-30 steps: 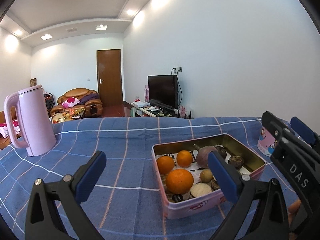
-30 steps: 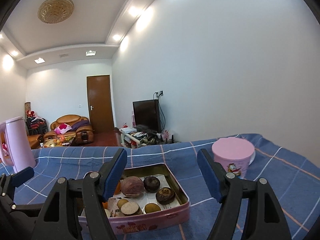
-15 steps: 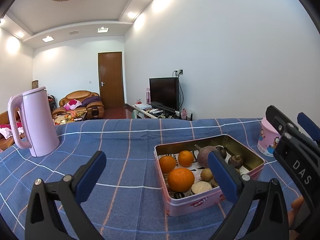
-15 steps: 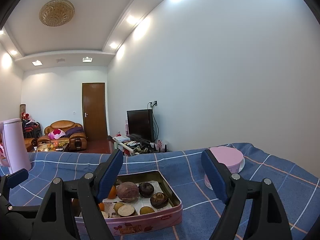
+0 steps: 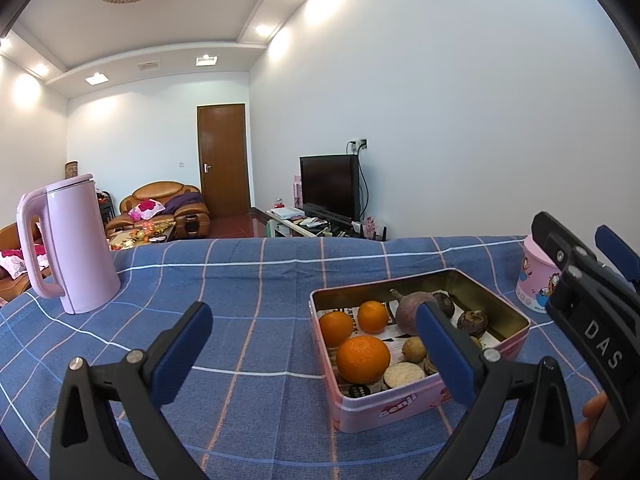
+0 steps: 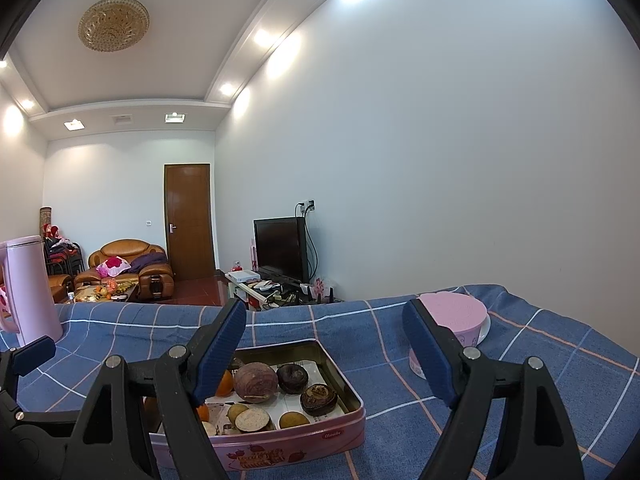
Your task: Organize fruits
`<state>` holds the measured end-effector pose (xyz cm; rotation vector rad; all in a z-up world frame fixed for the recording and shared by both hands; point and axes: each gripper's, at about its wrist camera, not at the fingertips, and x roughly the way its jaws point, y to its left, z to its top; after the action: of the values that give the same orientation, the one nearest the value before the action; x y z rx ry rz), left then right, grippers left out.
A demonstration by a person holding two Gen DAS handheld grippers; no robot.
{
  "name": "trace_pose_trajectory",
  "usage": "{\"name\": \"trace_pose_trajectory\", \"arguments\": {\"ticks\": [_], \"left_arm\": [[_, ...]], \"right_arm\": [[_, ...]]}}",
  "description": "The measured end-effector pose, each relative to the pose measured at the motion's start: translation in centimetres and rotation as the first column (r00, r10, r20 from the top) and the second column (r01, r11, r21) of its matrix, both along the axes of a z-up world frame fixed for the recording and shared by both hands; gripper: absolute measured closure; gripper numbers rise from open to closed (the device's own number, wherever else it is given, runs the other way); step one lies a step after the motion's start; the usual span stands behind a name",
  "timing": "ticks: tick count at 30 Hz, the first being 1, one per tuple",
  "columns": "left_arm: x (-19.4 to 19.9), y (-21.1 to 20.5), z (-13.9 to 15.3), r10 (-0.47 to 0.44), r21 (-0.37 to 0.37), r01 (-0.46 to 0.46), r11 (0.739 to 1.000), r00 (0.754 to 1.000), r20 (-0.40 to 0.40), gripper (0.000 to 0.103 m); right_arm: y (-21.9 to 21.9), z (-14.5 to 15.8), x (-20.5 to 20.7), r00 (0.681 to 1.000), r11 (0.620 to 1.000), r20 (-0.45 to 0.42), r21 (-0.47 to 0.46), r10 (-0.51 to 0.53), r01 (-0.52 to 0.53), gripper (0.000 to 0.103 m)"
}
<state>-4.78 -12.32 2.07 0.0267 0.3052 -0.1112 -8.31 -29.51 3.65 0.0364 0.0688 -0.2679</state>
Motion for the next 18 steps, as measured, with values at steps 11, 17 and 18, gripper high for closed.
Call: {"name": "trace_pose_trajectory", "arguments": {"ticks": [11,17,18], "left_arm": [[0.00,-0.04,0.01,0.000,-0.001,0.000,1.000,1.000,0.001,0.000],[-0.01,0.01,0.01,0.000,0.000,0.000,1.000,1.000,0.001,0.000],[0.00,-0.03,0.01,0.000,0.000,0.000,1.000,1.000,0.001,0.000]], "right_arm": [[-0.06,-0.11,0.02,1.000,1.000,-0.001,0.000,0.001,-0.001,0.021],[-0.06,-0.20,0.05,1.000,1.000,-0.002,0.002,0.001,-0.001,0.021],[-0.05,-0.23,0.02,1.000,1.000,-0.002,0.003,0.001,-0.001,0.021]]}}
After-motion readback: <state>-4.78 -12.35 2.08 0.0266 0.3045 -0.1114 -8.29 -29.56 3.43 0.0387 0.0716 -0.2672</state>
